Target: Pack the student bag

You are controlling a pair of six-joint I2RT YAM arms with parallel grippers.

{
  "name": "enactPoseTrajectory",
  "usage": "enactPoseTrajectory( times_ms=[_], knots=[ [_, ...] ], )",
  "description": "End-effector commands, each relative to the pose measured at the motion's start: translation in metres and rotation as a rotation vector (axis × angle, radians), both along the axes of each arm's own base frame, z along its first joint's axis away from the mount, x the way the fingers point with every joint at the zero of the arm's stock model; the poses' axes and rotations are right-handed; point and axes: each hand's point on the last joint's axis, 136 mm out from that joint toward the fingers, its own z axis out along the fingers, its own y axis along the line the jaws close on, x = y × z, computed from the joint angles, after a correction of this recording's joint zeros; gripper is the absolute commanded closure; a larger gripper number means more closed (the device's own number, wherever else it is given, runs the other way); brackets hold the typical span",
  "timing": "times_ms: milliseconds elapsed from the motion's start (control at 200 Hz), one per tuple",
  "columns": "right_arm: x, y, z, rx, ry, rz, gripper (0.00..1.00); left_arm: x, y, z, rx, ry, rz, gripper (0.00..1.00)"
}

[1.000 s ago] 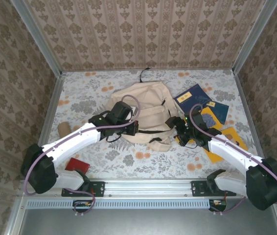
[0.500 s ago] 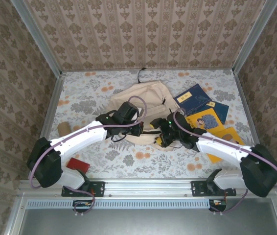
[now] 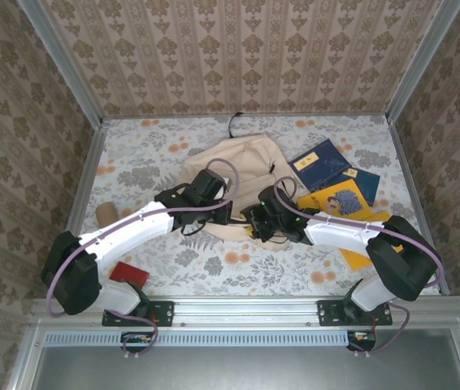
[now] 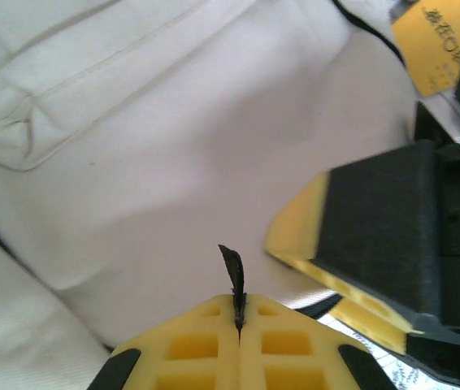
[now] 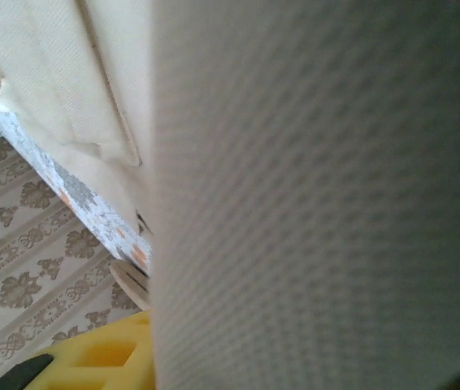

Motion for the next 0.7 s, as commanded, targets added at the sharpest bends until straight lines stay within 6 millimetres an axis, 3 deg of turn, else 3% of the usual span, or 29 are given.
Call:
enactPoseTrajectory(
  times_ms=[0,175,475,695],
  knots=[
    [-0.016,-0.023,-0.024,-0.091,0.063,-0.045,0.64,0.008,0.026,0.004,0.031,-0.021,0.066,1.0],
    [-0.03,-0.031,-0.035,-0.13,0.074,-0.005,0.76,0.021,0.044,-0.007,0.06,-0.011,0.082,1.0],
    [-0.047,-0.049,-0.046,-0.202,0.09,0.009,0.79,0.051,0.078,-0.032,0.113,0.014,0.156,1.0],
    [-0.047,-0.056,-0.041,-0.253,0.066,0.031,0.81,0.065,0.085,-0.05,0.135,0.043,0.169,1.0]
  ],
)
